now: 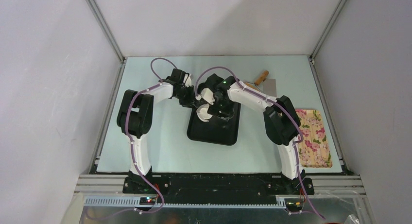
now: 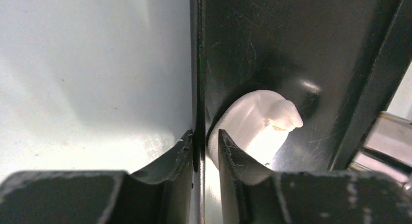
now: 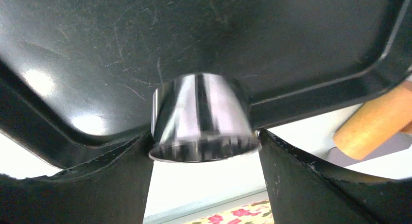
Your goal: Roll out the dumpling wrappers from the dough
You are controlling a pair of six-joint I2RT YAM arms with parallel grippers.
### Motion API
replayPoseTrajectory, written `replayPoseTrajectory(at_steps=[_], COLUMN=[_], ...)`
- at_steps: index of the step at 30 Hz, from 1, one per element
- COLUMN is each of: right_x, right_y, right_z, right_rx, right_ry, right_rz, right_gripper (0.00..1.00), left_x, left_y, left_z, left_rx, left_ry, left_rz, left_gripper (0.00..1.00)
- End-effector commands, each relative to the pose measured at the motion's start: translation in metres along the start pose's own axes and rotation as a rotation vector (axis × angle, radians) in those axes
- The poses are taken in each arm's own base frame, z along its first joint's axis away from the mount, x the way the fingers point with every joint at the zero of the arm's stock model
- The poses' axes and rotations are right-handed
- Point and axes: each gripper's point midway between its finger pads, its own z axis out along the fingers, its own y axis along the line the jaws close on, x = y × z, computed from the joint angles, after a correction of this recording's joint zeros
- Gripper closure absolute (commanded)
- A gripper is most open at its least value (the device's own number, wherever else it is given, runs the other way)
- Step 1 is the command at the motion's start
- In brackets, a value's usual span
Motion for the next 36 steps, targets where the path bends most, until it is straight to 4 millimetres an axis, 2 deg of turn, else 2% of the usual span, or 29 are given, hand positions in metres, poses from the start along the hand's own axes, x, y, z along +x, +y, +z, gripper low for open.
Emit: replayPoseTrajectory(at_steps=[1, 5, 11, 14, 15, 16, 20, 24, 26, 28, 29, 30, 36], right_x=[-0.016, -0.018, -0.013, -0.015, -0.016, -0.015, -0.011, -0.024, -0.034, -0.041, -0.045, -0.047, -0.046], right_y=[-0.018, -0.027, -0.027, -0.025, -0.035, -0.032, -0.046, -0.041, -0.040, -0.041, -0.047, -0.049, -0.046], right_z=[-0.037, -0.049, -0.045, -0.052, -0.061, -0.061, -0.081, -0.089, -0.083, -0.059, -0.058, -0.046, 0.002], right_rx=[-0.013, 0.016, 0.004, -0.041, -0.025, -0.051, -0.096, -0.169, -0.197, -0.225, -0.220, -0.232, -0.216], right_ry=[-0.115, -0.142, -0.139, -0.223, -0.270, -0.290, -0.419, -0.529, -0.559, -0.532, -0.531, -0.503, -0.413], right_rz=[0.068, 0.079, 0.093, 0.112, 0.133, 0.143, 0.229, 0.278, 0.316, 0.367, 0.383, 0.394, 0.376], right_gripper=[0.18, 0.11, 0.08, 0.08, 0.08, 0.08, 0.08, 0.09, 0.12, 0.17, 0.19, 0.24, 0.33], left_x=[-0.005, -0.004, -0.005, -0.007, -0.008, -0.009, -0.017, -0.020, -0.018, -0.016, -0.015, -0.014, -0.014], left_y=[-0.012, -0.012, -0.013, -0.014, -0.015, -0.015, -0.022, -0.030, -0.029, -0.028, -0.028, -0.027, -0.021], left_z=[-0.006, -0.005, -0.007, -0.010, -0.011, -0.012, -0.022, -0.028, -0.025, -0.021, -0.020, -0.018, -0.017], left_rx=[0.028, 0.031, 0.031, 0.030, 0.028, 0.027, 0.045, 0.066, 0.065, 0.065, 0.064, 0.064, 0.039], left_ry=[-0.023, -0.021, -0.026, -0.034, -0.041, -0.044, -0.077, -0.092, -0.084, -0.075, -0.070, -0.065, -0.072], left_rz=[0.028, 0.026, 0.033, 0.042, 0.046, 0.050, 0.081, 0.105, 0.102, 0.096, 0.093, 0.090, 0.092], left_gripper=[0.68, 0.62, 0.53, 0.50, 0.50, 0.49, 0.43, 0.40, 0.39, 0.39, 0.39, 0.39, 0.40])
